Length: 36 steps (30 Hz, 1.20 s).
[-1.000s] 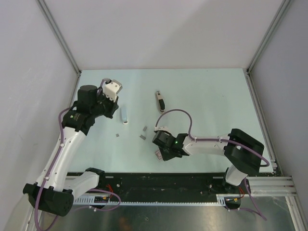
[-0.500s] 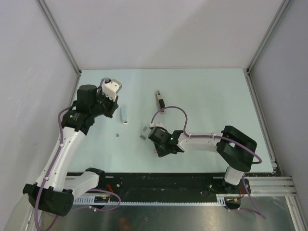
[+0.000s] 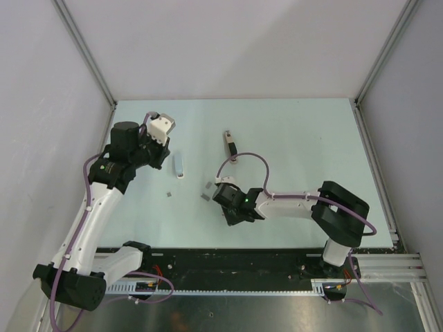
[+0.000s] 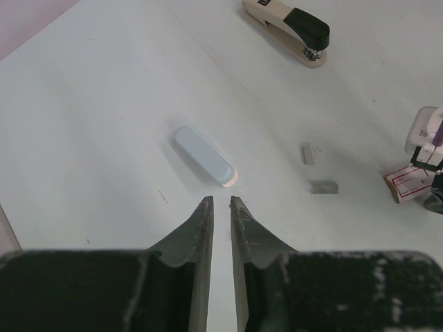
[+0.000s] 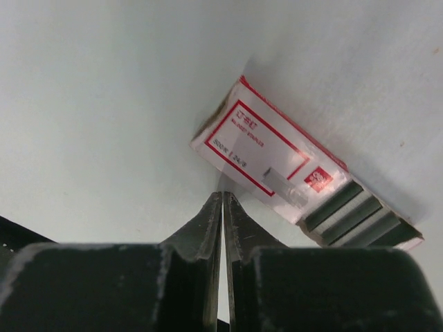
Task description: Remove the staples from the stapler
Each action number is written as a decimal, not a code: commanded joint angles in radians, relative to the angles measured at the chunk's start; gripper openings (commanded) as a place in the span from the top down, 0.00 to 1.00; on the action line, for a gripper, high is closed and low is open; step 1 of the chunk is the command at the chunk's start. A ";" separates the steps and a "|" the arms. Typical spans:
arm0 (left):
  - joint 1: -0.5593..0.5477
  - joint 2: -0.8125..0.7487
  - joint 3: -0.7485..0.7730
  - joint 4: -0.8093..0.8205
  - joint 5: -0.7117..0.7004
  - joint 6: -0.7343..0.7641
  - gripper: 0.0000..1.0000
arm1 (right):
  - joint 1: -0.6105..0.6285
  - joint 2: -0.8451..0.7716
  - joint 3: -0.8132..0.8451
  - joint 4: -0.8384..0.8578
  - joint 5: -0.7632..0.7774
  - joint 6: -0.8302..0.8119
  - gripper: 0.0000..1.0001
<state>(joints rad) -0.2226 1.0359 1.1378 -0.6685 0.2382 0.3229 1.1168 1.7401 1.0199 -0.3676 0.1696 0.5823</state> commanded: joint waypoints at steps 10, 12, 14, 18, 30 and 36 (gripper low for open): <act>0.009 -0.008 0.020 0.004 0.005 0.012 0.80 | -0.004 -0.059 -0.119 -0.143 0.051 0.062 0.91; 0.010 -0.009 0.019 0.004 0.007 0.012 0.80 | -0.011 -0.055 -0.119 -0.149 0.060 0.064 0.90; 0.010 -0.010 0.018 0.005 0.008 0.012 0.80 | -0.019 -0.053 -0.119 -0.152 0.067 0.065 0.90; 0.010 -0.008 0.015 0.004 0.010 0.009 0.80 | -0.042 -0.055 -0.119 -0.158 0.084 0.077 0.89; 0.010 -0.006 0.011 0.006 0.019 0.002 0.80 | -0.079 -0.067 -0.116 -0.177 0.138 0.096 0.81; 0.012 -0.012 0.005 0.006 0.015 0.008 0.80 | -0.106 -0.057 -0.097 -0.180 0.150 0.076 0.76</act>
<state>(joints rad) -0.2192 1.0359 1.1378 -0.6682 0.2394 0.3229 1.0348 1.6581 0.9424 -0.4606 0.2623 0.6697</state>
